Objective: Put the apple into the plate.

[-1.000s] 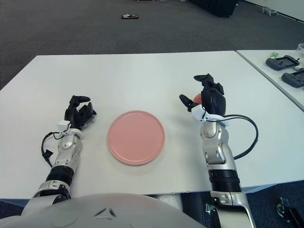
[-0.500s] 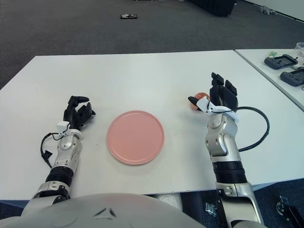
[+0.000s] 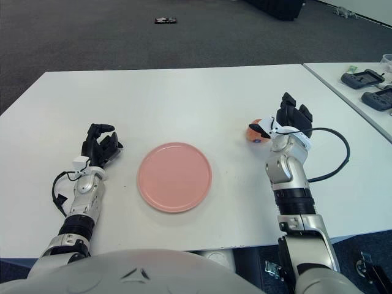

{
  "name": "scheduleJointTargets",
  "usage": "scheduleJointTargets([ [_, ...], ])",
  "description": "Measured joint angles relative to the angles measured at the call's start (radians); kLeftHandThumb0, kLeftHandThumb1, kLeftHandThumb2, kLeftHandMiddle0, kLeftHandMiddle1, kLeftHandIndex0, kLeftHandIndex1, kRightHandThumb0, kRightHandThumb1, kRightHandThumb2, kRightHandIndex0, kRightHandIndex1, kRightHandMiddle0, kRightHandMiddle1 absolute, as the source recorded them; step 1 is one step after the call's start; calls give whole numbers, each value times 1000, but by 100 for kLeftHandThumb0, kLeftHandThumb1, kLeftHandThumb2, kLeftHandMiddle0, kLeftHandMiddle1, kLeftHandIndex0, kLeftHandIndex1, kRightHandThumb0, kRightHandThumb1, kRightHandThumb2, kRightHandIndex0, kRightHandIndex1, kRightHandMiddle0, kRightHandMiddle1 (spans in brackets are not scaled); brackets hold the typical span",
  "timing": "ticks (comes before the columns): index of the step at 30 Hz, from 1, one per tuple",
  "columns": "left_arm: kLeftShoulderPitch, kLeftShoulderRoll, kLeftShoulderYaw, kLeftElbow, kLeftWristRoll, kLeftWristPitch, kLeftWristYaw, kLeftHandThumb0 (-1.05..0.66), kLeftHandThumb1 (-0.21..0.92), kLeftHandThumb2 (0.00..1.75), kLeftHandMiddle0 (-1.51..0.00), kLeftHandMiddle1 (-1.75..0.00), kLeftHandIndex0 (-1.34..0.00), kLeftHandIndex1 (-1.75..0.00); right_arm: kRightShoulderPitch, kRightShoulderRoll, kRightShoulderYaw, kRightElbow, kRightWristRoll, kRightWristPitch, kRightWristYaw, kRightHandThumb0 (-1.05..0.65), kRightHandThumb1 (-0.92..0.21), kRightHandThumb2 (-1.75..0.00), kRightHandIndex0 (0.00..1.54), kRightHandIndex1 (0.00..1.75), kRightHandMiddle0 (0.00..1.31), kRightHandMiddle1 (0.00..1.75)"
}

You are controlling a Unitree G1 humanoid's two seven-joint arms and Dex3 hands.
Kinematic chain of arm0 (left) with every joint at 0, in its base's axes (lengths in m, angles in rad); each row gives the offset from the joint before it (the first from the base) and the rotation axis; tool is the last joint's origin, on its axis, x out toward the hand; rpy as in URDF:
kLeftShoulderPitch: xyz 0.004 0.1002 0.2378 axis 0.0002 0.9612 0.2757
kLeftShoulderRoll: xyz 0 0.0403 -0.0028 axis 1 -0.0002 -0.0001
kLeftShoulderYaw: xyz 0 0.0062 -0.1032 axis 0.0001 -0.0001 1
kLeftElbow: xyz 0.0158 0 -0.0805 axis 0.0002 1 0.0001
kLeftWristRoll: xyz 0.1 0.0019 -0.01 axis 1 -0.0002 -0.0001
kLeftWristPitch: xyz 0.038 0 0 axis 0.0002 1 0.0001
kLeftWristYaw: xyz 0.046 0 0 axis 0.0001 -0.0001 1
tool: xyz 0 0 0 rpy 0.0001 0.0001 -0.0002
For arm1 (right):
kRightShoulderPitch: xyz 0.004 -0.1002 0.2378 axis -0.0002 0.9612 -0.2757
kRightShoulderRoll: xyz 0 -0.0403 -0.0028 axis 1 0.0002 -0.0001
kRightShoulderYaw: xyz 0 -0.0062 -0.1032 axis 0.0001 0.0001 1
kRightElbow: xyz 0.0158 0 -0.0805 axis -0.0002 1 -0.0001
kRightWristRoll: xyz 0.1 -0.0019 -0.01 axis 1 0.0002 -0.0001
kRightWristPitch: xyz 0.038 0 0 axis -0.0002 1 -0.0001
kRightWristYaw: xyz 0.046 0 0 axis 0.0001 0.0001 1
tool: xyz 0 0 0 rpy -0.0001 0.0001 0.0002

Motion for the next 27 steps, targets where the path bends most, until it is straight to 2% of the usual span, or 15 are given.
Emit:
scheduleJointTargets([
  [3,0,0,0,-1,-1,1,0,-38,69,85,-77,-175,-33,-175,-36,-7,9,82,17,-37,-10,-100,-66,-28,0,0,0,0],
  [10,1,-1,2,-5,-7,4,0,-38,69,85,-77,-175,-33,-175,-111,-27,30,251,53,-110,-31,-100,-69,-26,0,0,0,0],
  [27,7,2,4,-15,-13,6,0,-38,73,80,-75,-175,-31,-175,-238,-34,96,536,102,-265,-98,-105,-76,-24,0,0,0,0],
])
